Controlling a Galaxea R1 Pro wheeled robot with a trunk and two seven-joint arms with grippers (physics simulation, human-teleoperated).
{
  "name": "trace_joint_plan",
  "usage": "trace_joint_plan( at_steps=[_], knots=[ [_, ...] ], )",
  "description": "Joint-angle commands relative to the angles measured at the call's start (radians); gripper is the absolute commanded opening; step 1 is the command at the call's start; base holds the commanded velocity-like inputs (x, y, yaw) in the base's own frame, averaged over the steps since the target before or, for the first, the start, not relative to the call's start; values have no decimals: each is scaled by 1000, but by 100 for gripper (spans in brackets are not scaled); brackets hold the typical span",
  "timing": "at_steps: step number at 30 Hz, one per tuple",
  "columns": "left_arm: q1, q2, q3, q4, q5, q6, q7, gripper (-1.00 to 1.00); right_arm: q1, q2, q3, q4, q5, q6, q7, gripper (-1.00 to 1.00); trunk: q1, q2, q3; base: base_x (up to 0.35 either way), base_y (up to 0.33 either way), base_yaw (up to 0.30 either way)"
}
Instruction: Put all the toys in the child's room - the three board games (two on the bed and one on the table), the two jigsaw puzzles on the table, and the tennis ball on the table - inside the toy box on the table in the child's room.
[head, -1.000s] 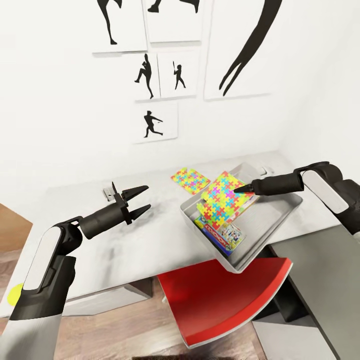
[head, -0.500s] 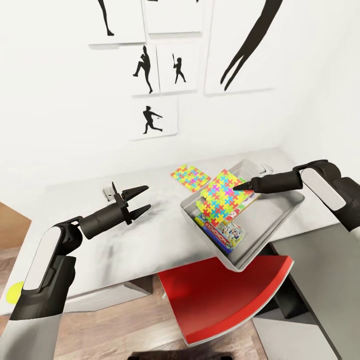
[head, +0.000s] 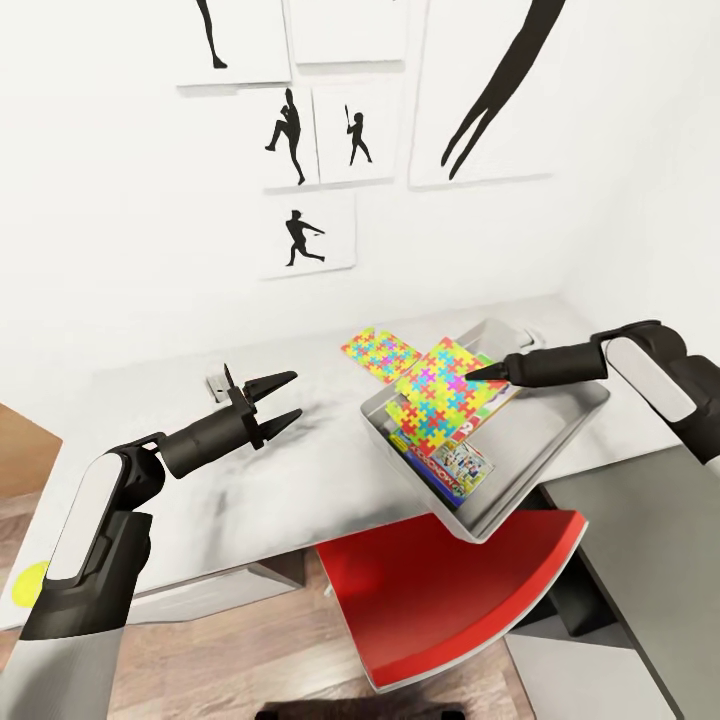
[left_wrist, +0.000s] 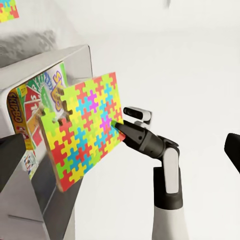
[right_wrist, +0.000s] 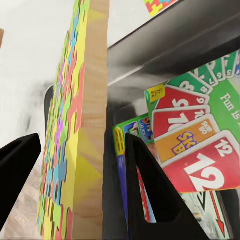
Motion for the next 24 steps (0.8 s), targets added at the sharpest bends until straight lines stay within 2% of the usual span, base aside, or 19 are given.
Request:
trace_joint_plan(
  at_steps=[1,13,24],
  knots=[
    [-1,0,1,0,11,3,10,100,-2,-2,2,4,7,0,19,-100,1,-2,-2,0,0,0],
    [-1,0,1,0,10,3,10,100,-3,-4,2,30,9,0,53,-100,1,-2,-3,0,0,0],
    [-1,0,1,1,10,3,10,100,-4,-6,0,36,10,0,59,-100,1,-2,-15,0,0,0]
  ],
)
